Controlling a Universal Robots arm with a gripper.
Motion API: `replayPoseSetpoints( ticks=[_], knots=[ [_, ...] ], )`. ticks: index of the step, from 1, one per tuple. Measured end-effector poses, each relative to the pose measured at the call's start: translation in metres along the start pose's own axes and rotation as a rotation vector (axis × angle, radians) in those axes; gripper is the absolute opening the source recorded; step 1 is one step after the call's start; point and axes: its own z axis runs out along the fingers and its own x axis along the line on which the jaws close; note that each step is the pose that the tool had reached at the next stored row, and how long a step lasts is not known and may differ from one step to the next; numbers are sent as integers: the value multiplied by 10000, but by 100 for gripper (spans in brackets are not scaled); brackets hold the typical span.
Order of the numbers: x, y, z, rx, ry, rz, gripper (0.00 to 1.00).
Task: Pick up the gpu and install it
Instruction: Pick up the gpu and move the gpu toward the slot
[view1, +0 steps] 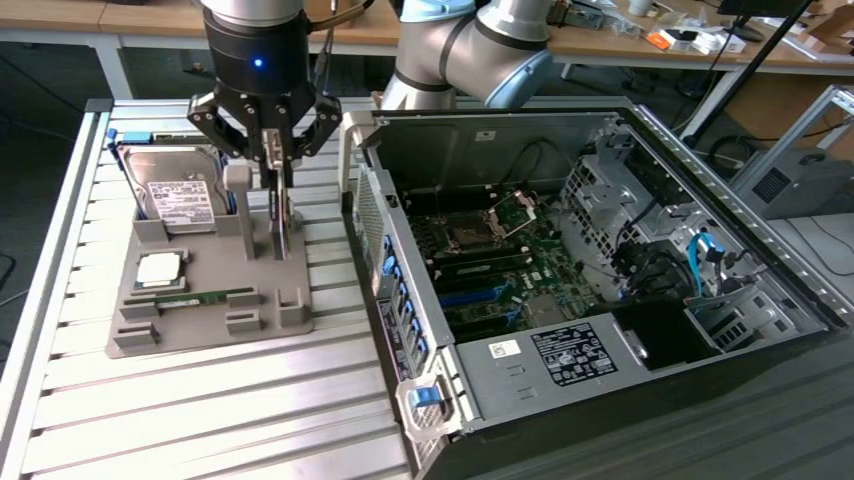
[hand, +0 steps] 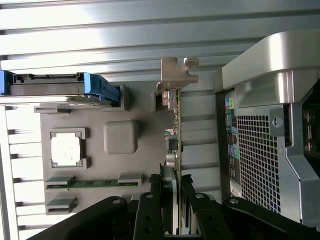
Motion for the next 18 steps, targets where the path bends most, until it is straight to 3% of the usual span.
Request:
replayPoseSetpoints(
  ticks=[18],
  knots=[
    [-2,2,-61,0,1,0,27]
  ],
)
